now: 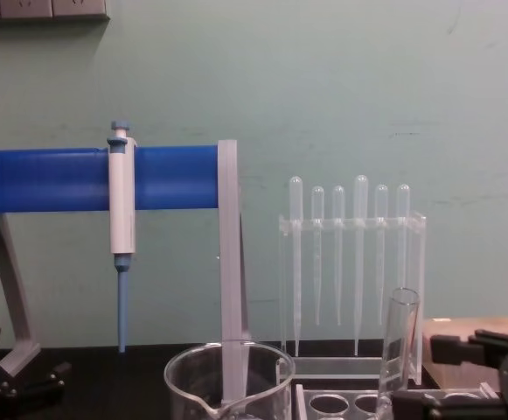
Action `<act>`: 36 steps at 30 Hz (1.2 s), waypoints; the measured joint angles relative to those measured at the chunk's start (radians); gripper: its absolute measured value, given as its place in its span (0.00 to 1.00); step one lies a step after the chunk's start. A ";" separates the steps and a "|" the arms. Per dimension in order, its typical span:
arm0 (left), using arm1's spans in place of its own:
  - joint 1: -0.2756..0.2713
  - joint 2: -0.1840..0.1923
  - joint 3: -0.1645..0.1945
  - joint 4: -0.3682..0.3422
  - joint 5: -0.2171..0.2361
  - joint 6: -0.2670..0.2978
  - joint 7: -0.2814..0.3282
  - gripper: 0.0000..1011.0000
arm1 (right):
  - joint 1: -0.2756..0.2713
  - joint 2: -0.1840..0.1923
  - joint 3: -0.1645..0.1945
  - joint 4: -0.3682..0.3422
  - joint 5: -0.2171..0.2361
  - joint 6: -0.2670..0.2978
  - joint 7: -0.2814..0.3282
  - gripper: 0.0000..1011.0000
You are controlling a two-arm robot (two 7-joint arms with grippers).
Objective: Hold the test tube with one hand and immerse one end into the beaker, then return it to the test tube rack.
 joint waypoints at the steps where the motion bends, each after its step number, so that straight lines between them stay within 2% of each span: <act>1: 0.000 0.000 0.000 0.000 0.000 0.000 0.000 0.99 | 0.002 -0.005 0.000 0.002 0.000 0.000 -0.003 0.99; 17: 0.000 0.000 0.000 0.000 0.000 0.000 0.000 0.99 | 0.015 -0.066 -0.007 0.015 -0.019 0.010 -0.058 0.99; 28: 0.000 0.000 0.000 0.000 0.000 0.000 0.000 0.99 | 0.015 -0.067 -0.007 0.015 -0.022 0.008 -0.061 0.99; 34: 0.000 0.000 0.000 0.000 0.000 0.000 0.000 0.99 | 0.015 -0.067 -0.007 0.015 -0.020 0.008 -0.061 0.89; 36: 0.000 0.000 0.000 0.000 0.000 0.000 0.000 0.99 | 0.014 -0.066 -0.007 0.015 -0.020 0.008 -0.061 0.80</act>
